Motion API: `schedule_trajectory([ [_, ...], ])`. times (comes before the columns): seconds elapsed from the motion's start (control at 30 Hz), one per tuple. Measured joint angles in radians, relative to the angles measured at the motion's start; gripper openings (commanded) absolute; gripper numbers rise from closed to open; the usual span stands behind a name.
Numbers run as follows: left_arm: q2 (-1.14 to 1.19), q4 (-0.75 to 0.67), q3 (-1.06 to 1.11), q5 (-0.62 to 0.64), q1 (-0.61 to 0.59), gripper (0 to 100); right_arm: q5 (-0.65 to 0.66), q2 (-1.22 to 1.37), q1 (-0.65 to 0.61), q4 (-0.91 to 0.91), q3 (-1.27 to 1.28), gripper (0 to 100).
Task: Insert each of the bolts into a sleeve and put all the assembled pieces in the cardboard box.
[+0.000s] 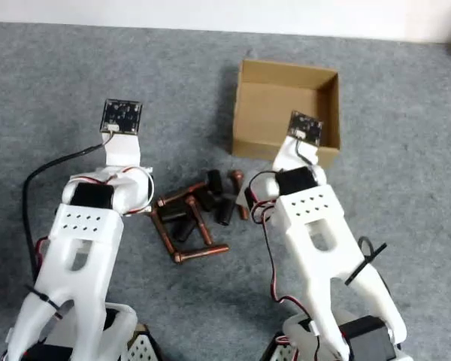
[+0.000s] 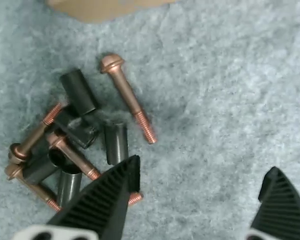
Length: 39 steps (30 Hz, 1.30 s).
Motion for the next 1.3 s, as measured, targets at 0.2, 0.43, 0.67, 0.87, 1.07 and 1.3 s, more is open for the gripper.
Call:
schedule_trajectory([
  [0.2, 0.0, 0.0, 0.0, 0.0, -0.002, 1, 0.0, 0.0, -0.048, -0.002, 0.008, 35.7],
  [0.43, 0.0, 0.061, -0.005, 0.0, -0.034, 2, 0.0, 0.003, -0.049, -0.14, 0.11, 35.7],
  [0.67, 0.032, 0.222, -0.126, -0.002, -0.06, 12, 0.0, 0.003, -0.052, -0.143, 0.19, 35.7],
  [0.87, 0.201, 0.255, -0.224, -0.002, -0.143, 8, 0.023, 0.003, -0.081, -0.089, 0.143, 35.7],
  [1.07, 0.293, 0.255, -0.242, 0.044, -0.144, 8, 0.071, 0.003, -0.153, -0.084, 0.097, 35.7],
  [1.3, 0.305, 0.229, -0.242, 0.092, -0.201, 8, 0.072, 0.003, -0.164, -0.14, 0.094, 31.5],
])
